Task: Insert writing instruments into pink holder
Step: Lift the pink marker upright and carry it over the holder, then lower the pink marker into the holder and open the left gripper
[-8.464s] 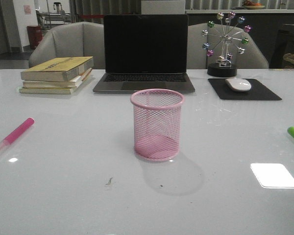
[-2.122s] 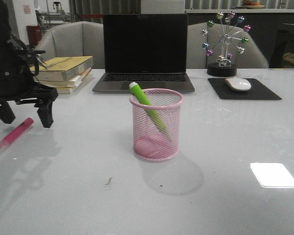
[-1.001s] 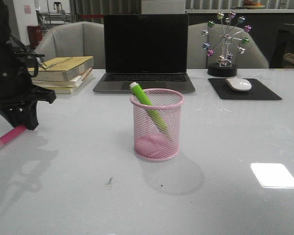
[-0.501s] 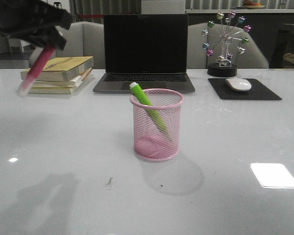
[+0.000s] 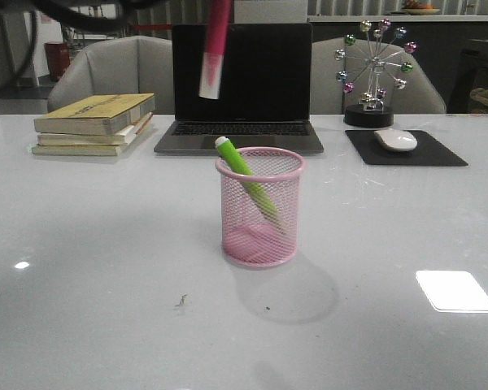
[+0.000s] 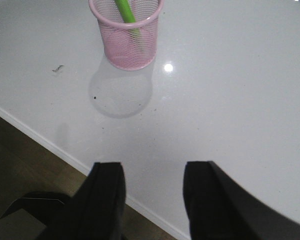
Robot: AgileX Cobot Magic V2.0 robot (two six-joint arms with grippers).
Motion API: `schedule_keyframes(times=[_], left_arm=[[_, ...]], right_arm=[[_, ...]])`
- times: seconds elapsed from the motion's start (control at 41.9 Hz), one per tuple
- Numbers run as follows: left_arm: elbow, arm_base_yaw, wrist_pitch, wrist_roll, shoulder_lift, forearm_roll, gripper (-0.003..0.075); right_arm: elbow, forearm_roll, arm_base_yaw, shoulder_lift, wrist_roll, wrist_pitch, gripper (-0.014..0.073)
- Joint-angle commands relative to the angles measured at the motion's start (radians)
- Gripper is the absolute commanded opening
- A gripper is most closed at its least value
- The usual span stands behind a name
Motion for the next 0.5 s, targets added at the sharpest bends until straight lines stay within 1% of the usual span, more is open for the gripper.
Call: schedule_keyframes(times=[0.0,0.167,0.358,0.429,0.477], left_arm=[[-0.058,-0.035,-0.144,0.001,0.039,-0.008,0.0091],[-0.1,-0.049,-0.206,0.001,0.174,-0.008,0.0091],[-0.102,-0.048,-0.353,0.001,0.302,-0.008,0.0091],[-0.102,-0.048,-0.357,0.001,0.325,-0.01,0.0092],[-0.102,-0.048,-0.347,0.001,0.329,-0.013,0.0111]], right_arm=[[-0.028,-0.003,-0.004,-0.008,-0.005,-0.059,0.0403],[-0.028,-0.003,-0.004,-0.008,-0.005,-0.059,0.0403],[-0.028,-0.003,-0.004,-0.008,-0.005,-0.059,0.0403],[-0.028,-0.003,-0.004,-0.008,-0.005,-0.059,0.0403],[-0.028,-0.003,-0.004,-0.008,-0.005,-0.059,0.0403]])
